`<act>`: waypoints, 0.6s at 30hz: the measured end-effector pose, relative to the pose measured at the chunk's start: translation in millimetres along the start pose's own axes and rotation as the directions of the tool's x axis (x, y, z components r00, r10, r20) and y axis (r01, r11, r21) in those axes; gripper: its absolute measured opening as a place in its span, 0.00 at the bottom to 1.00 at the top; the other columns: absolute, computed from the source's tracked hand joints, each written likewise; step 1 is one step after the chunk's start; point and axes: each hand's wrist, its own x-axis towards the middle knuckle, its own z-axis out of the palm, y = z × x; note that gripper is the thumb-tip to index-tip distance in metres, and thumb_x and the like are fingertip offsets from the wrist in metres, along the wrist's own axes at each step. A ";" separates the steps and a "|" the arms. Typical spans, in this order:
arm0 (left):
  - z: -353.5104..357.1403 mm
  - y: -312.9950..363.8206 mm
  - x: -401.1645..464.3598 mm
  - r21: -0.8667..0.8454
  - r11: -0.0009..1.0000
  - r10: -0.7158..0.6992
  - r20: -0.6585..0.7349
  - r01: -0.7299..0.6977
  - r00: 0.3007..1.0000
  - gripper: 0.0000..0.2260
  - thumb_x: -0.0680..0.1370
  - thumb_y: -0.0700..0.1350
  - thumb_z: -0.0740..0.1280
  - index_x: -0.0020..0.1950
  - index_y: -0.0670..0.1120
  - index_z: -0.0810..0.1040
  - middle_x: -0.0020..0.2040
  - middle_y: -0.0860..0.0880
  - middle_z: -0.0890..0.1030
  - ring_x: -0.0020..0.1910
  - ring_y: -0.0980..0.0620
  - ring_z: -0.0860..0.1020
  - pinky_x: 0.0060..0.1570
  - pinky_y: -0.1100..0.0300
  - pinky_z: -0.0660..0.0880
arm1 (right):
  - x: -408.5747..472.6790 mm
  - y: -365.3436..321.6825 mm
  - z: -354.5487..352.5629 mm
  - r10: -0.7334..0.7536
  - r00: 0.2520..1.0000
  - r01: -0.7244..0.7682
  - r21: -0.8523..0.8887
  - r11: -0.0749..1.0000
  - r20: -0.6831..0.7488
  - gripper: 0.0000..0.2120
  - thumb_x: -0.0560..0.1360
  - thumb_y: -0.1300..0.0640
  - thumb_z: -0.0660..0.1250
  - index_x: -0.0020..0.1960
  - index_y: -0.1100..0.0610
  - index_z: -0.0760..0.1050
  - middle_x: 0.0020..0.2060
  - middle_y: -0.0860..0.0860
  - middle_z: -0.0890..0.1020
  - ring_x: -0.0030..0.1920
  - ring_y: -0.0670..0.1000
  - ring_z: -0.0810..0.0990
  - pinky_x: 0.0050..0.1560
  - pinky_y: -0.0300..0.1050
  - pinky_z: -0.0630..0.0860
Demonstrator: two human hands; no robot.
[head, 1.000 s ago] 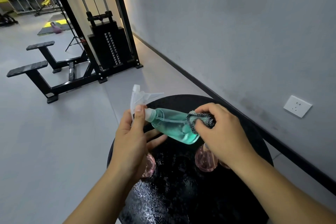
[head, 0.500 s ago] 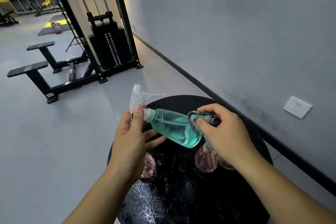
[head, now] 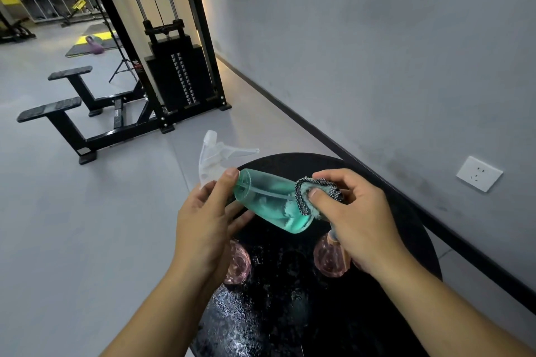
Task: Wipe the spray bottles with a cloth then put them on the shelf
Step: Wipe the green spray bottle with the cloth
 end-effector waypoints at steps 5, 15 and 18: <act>-0.4 -2.1 -0.8 -0.069 0.998 -0.008 -0.020 0.006 1.000 0.05 0.81 0.44 0.72 0.53 0.44 0.83 0.54 0.45 0.89 0.51 0.47 0.89 0.52 0.49 0.83 | 2.6 -0.5 2.2 0.117 0.993 -0.120 0.171 0.978 0.029 0.09 0.76 0.61 0.75 0.51 0.48 0.84 0.41 0.51 0.88 0.42 0.55 0.88 0.29 0.34 0.73; 1.1 -7.1 3.2 -0.120 0.992 -0.052 -0.046 0.047 0.998 0.10 0.81 0.51 0.72 0.56 0.45 0.84 0.52 0.47 0.89 0.50 0.50 0.88 0.41 0.57 0.84 | -3.6 0.0 6.5 0.003 1.000 -0.002 0.022 1.000 -0.030 0.10 0.75 0.57 0.76 0.50 0.43 0.84 0.41 0.45 0.87 0.30 0.43 0.79 0.35 0.43 0.75; 2.4 -6.5 4.2 -0.152 0.987 -0.067 -0.067 0.056 0.996 0.12 0.81 0.51 0.73 0.58 0.44 0.84 0.53 0.46 0.89 0.54 0.47 0.87 0.44 0.55 0.85 | -6.6 -0.9 6.9 -0.046 0.998 0.044 -0.032 0.999 -0.046 0.10 0.74 0.57 0.76 0.51 0.43 0.84 0.44 0.42 0.86 0.42 0.45 0.85 0.44 0.47 0.82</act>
